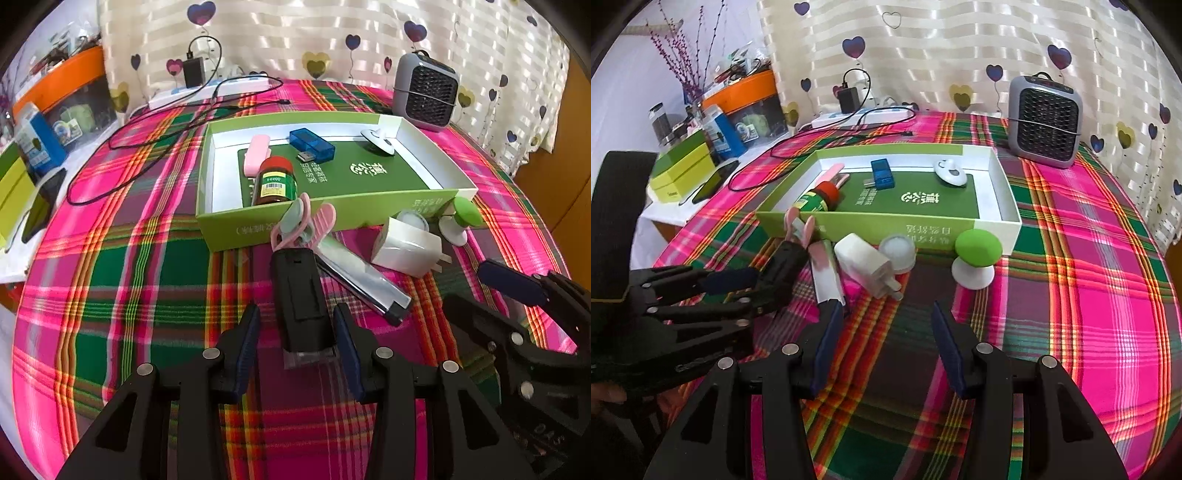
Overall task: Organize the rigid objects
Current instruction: 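Close the left tool around the black cylindrical device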
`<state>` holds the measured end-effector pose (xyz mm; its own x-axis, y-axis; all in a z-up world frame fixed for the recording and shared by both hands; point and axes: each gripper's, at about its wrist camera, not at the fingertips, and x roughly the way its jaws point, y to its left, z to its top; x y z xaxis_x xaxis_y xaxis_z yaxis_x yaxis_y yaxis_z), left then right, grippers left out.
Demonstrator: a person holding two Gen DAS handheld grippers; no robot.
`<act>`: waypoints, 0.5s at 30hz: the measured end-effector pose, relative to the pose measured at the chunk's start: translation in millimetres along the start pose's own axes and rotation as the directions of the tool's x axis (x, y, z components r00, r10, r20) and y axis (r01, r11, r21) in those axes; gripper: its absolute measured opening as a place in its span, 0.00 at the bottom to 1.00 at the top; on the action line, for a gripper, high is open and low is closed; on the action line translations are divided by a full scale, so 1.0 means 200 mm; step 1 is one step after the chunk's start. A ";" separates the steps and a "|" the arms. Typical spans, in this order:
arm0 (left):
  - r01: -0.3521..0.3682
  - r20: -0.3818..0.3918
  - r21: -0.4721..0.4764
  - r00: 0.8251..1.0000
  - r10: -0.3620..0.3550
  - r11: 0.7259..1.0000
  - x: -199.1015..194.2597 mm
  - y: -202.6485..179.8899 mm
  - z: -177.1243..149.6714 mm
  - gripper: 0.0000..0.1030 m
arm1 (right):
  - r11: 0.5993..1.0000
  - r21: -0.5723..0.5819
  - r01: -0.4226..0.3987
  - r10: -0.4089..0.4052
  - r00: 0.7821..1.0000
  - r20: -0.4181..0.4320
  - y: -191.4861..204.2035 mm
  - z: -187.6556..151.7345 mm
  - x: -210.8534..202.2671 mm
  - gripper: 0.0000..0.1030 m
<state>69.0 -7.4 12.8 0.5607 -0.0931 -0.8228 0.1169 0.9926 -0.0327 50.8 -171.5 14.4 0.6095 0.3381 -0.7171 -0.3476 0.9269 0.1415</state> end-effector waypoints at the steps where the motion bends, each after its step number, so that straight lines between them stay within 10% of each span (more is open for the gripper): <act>1: -0.004 0.003 -0.001 1.000 0.004 1.000 0.01 0.00 0.01 0.39 | 1.000 -0.001 0.000 0.000 1.000 -0.003 0.00 0.00 0.00 0.49; 15: 0.077 0.021 -0.020 0.997 -0.077 0.997 0.01 0.12 0.01 0.26 | 0.999 -0.040 -0.009 0.007 0.999 -0.051 0.09 0.01 0.07 0.49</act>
<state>73.7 15.6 11.9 0.5672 -0.1708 -0.8057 0.1436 0.9838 -0.1074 54.1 -149.8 7.5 0.5699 0.3354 -0.7502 -0.3810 0.9167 0.1205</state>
